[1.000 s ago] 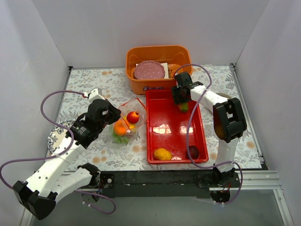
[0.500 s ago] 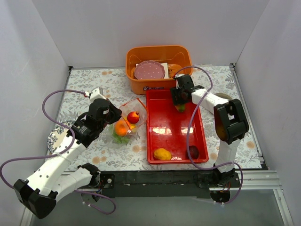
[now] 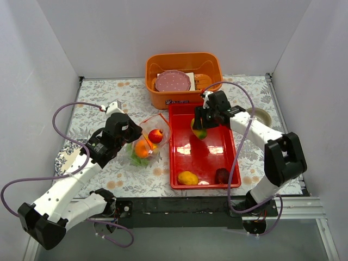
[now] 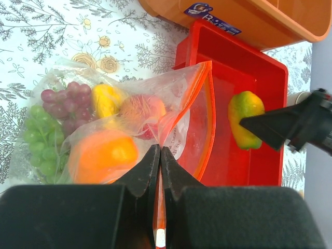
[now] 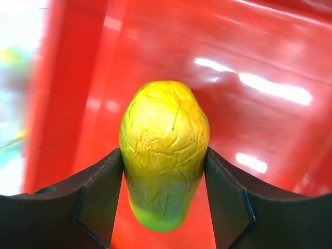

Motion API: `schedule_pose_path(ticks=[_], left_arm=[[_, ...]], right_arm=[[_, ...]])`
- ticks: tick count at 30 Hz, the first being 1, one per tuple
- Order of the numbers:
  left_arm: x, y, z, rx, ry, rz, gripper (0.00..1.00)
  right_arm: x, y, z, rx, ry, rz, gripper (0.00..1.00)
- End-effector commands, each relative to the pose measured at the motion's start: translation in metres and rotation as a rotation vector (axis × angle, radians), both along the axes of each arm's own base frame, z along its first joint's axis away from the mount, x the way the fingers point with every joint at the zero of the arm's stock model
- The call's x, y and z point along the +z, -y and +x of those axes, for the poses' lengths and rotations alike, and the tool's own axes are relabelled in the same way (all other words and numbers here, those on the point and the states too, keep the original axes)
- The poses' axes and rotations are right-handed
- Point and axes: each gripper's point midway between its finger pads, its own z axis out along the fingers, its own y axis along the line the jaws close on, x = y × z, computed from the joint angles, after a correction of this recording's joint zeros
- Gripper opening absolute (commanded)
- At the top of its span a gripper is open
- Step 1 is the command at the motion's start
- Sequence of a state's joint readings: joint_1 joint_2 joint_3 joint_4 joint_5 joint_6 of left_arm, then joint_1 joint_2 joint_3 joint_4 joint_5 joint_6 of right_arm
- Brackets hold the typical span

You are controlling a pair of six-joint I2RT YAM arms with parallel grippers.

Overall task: Place the food in the zip-top bag and seal the zipper
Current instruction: Pick up the fake fruit from the bin, then place the fake fruit in the zipper food storage bag.

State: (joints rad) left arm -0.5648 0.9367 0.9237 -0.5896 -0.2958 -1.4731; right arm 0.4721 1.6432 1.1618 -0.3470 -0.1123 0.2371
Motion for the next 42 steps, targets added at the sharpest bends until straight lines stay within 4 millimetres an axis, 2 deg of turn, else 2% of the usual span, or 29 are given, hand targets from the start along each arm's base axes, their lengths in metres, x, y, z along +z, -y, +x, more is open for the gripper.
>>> schedule_pose_path(ticks=[1,5,11,12,14,18,22,30,33,35,37,38,42], left_arm=[[0.006,0.004,0.004,-0.010,0.008,-0.011,0.00],[0.007,0.005,0.005,-0.012,0.016,-0.015,0.00],[0.006,0.011,0.005,-0.034,0.002,-0.034,0.00],[0.006,0.012,0.005,-0.036,0.004,-0.038,0.00],[0.004,0.012,0.004,-0.040,-0.001,-0.038,0.00],[0.002,0.013,0.001,-0.050,-0.008,-0.040,0.00],[0.005,0.013,0.000,-0.051,0.004,-0.046,0.00],[0.014,0.014,0.001,-0.065,0.027,-0.048,0.00],[0.019,0.015,0.002,-0.068,0.039,-0.053,0.00],[0.020,0.014,0.002,-0.063,0.038,-0.054,0.00],[0.021,0.013,0.002,-0.056,0.041,-0.060,0.00],[0.022,0.013,0.002,-0.054,0.045,-0.063,0.00],[0.025,0.013,0.002,-0.051,0.054,-0.071,0.00]], right_arm=[[0.068,-0.048,-0.021,0.105,0.084,0.165,0.37],[0.093,-0.081,-0.044,0.183,0.101,0.243,0.38],[0.125,-0.128,-0.066,0.285,0.123,0.375,0.40],[0.121,-0.134,-0.066,0.290,0.108,0.373,0.40],[0.129,-0.146,-0.067,0.314,0.118,0.383,0.40],[0.131,-0.162,-0.064,0.345,0.113,0.392,0.41],[0.126,-0.176,-0.065,0.373,0.082,0.389,0.43],[0.104,-0.191,-0.074,0.395,0.040,0.368,0.55],[0.101,-0.198,-0.077,0.428,0.037,0.367,0.56],[0.107,-0.202,-0.076,0.451,0.041,0.357,0.58],[0.102,-0.204,-0.075,0.464,0.031,0.339,0.66],[0.104,-0.205,-0.074,0.466,0.031,0.339,0.74],[0.111,-0.198,-0.071,0.449,0.070,0.323,0.94]])
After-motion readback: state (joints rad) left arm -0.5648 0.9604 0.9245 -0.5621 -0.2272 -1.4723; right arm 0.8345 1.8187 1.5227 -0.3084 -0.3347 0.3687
